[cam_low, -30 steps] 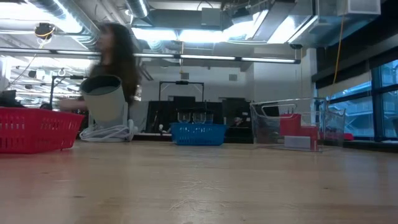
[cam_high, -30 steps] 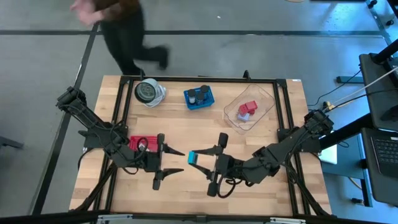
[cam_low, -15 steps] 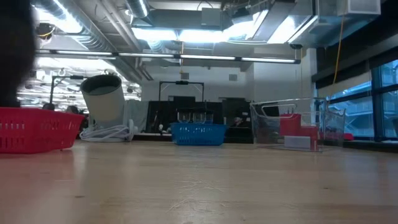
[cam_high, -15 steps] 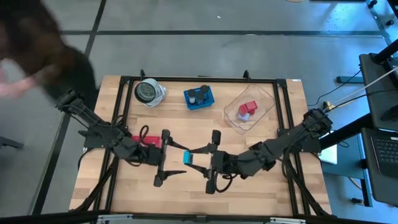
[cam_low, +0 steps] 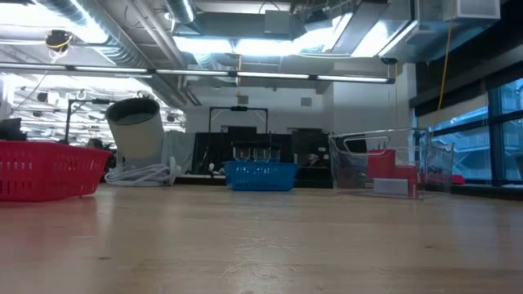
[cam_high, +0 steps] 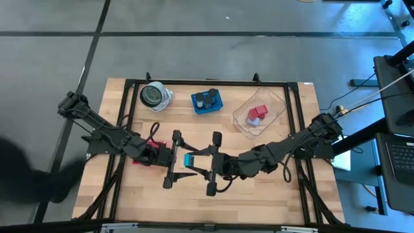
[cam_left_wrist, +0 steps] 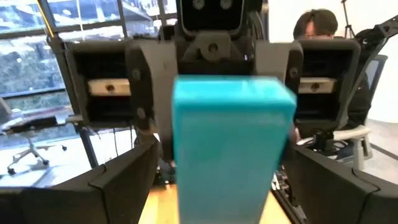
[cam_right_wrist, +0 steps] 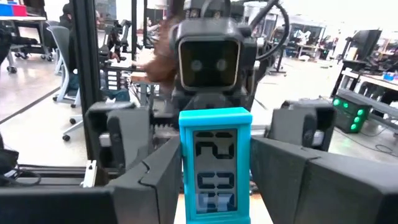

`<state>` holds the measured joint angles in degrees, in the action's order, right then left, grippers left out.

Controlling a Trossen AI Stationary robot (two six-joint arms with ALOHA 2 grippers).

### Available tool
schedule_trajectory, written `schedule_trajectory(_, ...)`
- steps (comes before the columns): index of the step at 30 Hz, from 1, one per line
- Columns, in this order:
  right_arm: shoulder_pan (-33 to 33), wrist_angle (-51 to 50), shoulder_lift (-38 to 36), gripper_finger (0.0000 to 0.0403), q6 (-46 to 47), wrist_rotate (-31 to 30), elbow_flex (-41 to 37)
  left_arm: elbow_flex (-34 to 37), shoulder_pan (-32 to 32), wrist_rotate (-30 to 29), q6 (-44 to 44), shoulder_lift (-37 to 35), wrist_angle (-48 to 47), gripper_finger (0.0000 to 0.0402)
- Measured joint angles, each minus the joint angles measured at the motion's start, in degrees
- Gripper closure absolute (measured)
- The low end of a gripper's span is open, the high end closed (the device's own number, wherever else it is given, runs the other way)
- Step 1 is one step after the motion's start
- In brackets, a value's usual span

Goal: Pick & Place Office items
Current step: Put the blue digital alarm clock into the red basket

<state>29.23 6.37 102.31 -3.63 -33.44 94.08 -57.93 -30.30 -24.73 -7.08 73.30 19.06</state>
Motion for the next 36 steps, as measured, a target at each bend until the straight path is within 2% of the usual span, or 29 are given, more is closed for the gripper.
schedule_trajectory(6, 0.09, 0.46, 0.02, 0.0234, -0.68, 0.03, 0.0, 0.0, 0.0, -0.76, 1.03, 0.0, -0.32, 0.0079)
schedule_trajectory(12, 0.07, 0.5, 0.02, 0.0234, -0.68, -0.09, 0.0, 0.0, 0.0, -1.24, 1.87, 0.0, -0.98, 0.0112)
schedule_trajectory(29, 0.1, 0.52, 0.02, 0.0234, 0.17, -0.21, 0.0, 0.0, -0.02, -1.11, 1.76, 0.0, -0.89, 0.0247)
schedule_trajectory(36, 0.09, 0.56, 0.02, 0.0234, 0.2, -0.23, 0.0, 0.0, -0.02, -1.09, 2.47, 0.0, -0.89, 0.025)
